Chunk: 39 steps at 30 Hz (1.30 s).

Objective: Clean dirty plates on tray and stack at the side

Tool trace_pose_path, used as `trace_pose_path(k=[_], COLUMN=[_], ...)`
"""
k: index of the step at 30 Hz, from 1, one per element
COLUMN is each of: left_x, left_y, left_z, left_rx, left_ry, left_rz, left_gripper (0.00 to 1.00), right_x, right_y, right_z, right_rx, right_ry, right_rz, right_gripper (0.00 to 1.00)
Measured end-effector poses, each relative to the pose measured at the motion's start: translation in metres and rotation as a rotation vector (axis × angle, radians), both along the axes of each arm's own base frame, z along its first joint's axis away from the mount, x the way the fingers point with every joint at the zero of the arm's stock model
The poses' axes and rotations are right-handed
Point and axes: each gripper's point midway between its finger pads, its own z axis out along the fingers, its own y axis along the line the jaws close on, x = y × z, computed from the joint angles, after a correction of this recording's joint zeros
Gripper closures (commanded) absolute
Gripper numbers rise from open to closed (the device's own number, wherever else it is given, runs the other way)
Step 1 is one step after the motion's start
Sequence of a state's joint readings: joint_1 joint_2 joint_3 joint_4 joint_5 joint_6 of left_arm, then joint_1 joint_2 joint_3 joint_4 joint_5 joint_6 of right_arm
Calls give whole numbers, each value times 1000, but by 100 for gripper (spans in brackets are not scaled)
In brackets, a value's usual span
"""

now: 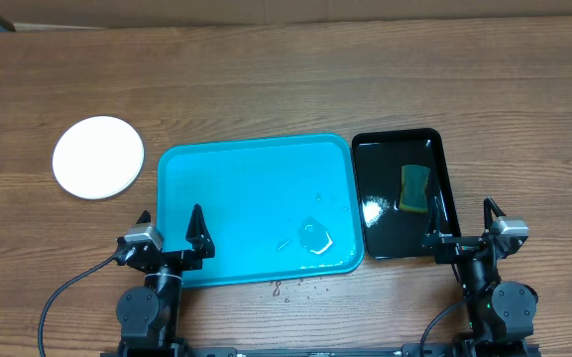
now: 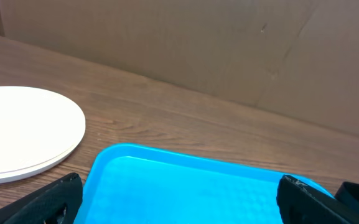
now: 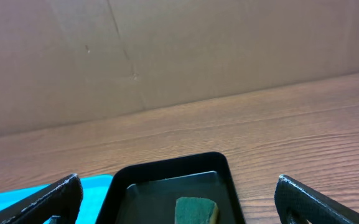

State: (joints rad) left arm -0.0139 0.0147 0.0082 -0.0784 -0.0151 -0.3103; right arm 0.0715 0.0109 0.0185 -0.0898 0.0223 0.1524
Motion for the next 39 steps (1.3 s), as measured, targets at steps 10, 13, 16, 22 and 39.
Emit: trace_pose_path(k=[10, 13, 16, 22, 39], left_x=[0, 0, 0, 0, 0], left_y=[0, 0, 0, 0, 0], left_z=[0, 0, 0, 0, 0], left_rx=[19, 22, 22, 22, 22], left_ry=[0, 0, 0, 0, 0], left_rz=[-1, -1, -1, -1, -1], left_gripper=[0, 0, 0, 0, 0], right_x=[0, 0, 0, 0, 0], right_y=[0, 0, 0, 0, 0], right_z=[0, 0, 0, 0, 0], right_rx=[0, 1, 0, 0, 0], right_ry=[0, 0, 0, 0, 0], right_rz=[0, 0, 0, 0, 0], right_gripper=[0, 0, 0, 0, 0])
